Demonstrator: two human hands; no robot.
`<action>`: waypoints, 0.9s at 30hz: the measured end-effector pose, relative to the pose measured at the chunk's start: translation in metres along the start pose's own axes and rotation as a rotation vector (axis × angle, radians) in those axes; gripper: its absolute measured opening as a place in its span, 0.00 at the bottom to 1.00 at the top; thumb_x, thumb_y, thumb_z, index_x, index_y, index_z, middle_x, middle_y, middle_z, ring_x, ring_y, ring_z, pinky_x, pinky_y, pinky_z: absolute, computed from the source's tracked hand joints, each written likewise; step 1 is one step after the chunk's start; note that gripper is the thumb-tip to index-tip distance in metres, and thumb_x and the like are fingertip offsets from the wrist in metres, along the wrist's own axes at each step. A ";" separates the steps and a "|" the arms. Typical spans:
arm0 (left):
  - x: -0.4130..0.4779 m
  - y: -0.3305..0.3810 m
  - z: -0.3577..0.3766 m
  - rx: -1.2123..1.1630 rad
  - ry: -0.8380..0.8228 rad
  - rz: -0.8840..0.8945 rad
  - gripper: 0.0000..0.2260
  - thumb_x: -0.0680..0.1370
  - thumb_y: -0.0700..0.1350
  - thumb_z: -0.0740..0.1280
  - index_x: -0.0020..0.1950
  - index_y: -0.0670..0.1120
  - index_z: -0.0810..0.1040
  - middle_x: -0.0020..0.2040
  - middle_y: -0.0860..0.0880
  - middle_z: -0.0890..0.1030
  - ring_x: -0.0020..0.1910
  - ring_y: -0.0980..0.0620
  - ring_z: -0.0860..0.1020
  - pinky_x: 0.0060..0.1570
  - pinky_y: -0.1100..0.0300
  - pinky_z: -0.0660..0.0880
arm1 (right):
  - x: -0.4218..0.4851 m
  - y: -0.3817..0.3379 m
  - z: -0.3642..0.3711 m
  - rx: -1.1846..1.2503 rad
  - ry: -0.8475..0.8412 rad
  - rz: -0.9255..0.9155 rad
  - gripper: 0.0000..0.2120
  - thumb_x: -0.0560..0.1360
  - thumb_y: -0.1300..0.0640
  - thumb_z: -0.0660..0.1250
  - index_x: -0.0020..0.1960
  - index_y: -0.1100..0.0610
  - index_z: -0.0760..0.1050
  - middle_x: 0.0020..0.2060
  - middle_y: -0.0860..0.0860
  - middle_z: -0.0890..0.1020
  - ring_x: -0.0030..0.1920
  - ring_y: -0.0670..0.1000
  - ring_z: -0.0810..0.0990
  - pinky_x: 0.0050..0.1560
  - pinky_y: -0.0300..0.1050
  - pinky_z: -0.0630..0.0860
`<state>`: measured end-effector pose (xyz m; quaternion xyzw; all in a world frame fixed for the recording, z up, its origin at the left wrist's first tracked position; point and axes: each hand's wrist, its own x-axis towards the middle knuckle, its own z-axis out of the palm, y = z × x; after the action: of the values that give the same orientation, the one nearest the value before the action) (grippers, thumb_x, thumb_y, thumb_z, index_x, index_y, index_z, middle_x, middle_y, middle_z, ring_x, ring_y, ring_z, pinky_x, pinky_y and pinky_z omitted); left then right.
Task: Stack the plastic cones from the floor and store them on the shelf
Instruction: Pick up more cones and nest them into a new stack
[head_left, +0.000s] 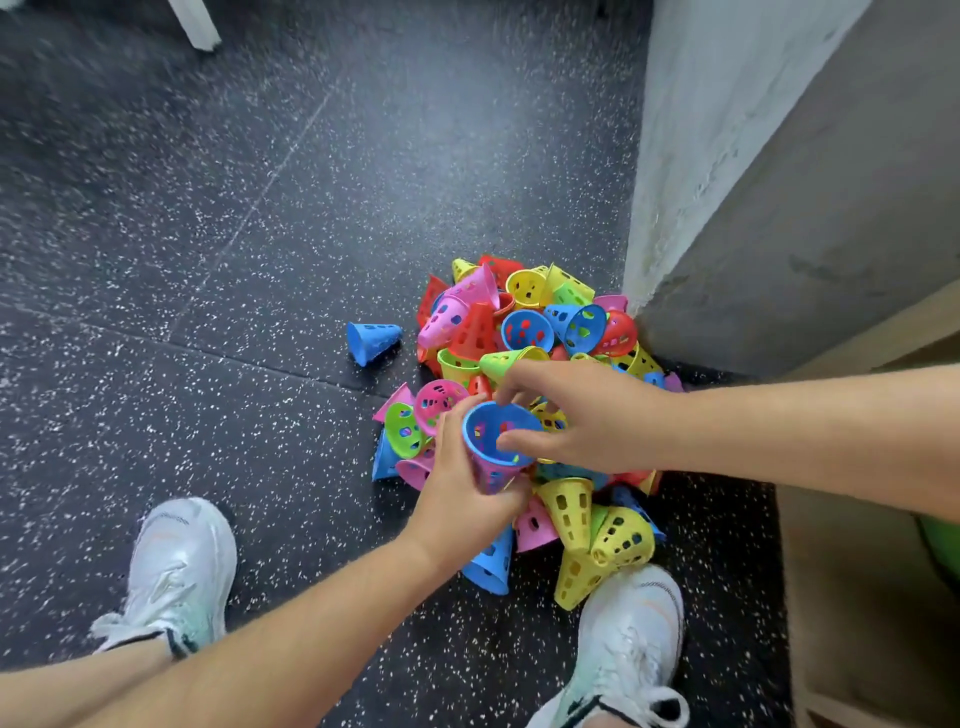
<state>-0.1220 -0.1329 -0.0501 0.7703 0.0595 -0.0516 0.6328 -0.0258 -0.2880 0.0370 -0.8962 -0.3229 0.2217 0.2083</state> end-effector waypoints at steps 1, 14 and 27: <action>0.001 0.001 -0.001 -0.027 0.001 -0.017 0.31 0.71 0.42 0.75 0.71 0.53 0.67 0.64 0.49 0.77 0.64 0.54 0.78 0.61 0.62 0.75 | 0.009 -0.003 0.005 0.016 -0.008 -0.021 0.17 0.75 0.41 0.68 0.59 0.47 0.72 0.53 0.42 0.80 0.54 0.44 0.78 0.56 0.46 0.76; 0.021 -0.011 -0.052 0.045 0.186 -0.141 0.30 0.69 0.38 0.78 0.65 0.55 0.70 0.55 0.53 0.80 0.49 0.58 0.80 0.50 0.64 0.78 | 0.070 0.002 0.036 0.027 -0.073 -0.035 0.15 0.81 0.48 0.60 0.67 0.42 0.73 0.56 0.44 0.80 0.51 0.48 0.79 0.54 0.50 0.79; 0.045 -0.042 -0.080 0.172 0.288 -0.202 0.32 0.62 0.48 0.74 0.64 0.61 0.70 0.57 0.55 0.80 0.56 0.53 0.80 0.61 0.48 0.77 | 0.111 0.027 0.053 -0.516 -0.175 -0.161 0.19 0.80 0.54 0.57 0.70 0.49 0.74 0.76 0.48 0.67 0.75 0.56 0.60 0.71 0.53 0.61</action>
<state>-0.0837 -0.0454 -0.0819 0.8112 0.2217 -0.0090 0.5411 0.0364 -0.2202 -0.0498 -0.8685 -0.4557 0.1913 -0.0385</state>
